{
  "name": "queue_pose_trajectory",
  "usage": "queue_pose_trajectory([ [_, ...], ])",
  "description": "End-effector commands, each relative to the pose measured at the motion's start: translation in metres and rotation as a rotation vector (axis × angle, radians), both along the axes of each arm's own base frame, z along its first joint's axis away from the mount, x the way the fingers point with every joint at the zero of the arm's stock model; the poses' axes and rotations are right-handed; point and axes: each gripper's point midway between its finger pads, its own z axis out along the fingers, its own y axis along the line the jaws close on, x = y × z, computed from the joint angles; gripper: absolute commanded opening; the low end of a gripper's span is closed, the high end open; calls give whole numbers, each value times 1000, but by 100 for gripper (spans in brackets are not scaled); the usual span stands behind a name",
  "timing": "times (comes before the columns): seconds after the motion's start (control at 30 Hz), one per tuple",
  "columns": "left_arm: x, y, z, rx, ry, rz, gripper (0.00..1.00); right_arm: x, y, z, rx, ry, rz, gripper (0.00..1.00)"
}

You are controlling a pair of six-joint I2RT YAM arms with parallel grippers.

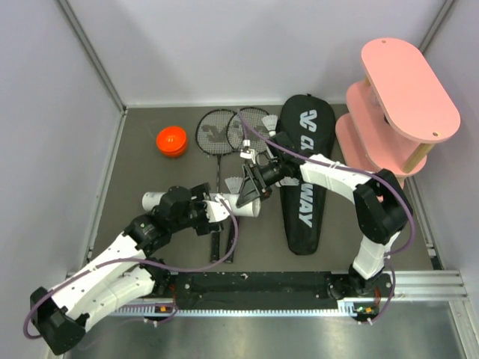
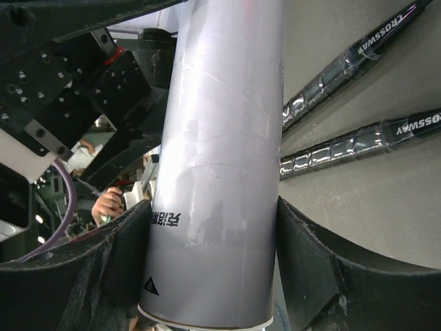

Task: Pack up the badminton gear

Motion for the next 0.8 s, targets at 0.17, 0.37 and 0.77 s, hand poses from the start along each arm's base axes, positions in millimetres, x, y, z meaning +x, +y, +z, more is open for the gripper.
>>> queue_pose_trajectory([
  [0.17,14,-9,1,68,-89,-19,91,-5,1,37,124,-80,60,58],
  [0.37,17,-13,-3,88,-72,-24,87,-12,5,35,122,-77,78,59],
  [0.77,20,-16,14,-1,-128,6,52,-11,10,50,120,-124,55,68],
])
